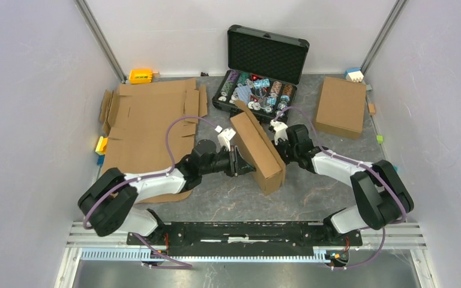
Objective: Fold the paper box
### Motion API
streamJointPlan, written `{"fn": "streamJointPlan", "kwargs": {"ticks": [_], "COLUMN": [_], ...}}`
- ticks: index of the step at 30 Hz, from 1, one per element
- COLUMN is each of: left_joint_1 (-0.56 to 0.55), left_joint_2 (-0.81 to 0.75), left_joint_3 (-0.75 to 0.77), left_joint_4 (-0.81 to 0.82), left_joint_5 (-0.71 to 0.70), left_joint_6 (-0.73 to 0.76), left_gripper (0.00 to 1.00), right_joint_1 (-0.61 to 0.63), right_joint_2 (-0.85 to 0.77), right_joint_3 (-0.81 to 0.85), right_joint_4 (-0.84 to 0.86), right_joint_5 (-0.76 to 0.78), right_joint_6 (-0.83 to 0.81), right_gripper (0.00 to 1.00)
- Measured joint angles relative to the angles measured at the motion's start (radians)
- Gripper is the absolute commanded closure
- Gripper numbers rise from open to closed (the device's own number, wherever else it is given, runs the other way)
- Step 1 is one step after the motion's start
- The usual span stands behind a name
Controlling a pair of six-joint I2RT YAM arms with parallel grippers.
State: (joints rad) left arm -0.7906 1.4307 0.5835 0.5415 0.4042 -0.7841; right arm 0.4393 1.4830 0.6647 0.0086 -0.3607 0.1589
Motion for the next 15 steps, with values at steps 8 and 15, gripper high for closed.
{"fn": "streamJointPlan", "kwargs": {"ticks": [8,15], "left_joint_1": [-0.093,-0.109], "left_joint_2": [-0.163,-0.182], "left_joint_3": [-0.081,-0.084], "left_joint_4": [-0.097,-0.147], "left_joint_5": [-0.010,-0.032], "left_joint_6": [0.008,0.013], "left_gripper": [0.72,0.70], "right_joint_1": [0.056,0.055], "right_joint_2": [-0.108,-0.122], "right_joint_3": [-0.046,-0.044], "right_joint_4": [-0.075,-0.143], "right_joint_5": [-0.011,0.048], "right_joint_6": [-0.035,-0.060], "right_gripper": [0.77,0.66]}}
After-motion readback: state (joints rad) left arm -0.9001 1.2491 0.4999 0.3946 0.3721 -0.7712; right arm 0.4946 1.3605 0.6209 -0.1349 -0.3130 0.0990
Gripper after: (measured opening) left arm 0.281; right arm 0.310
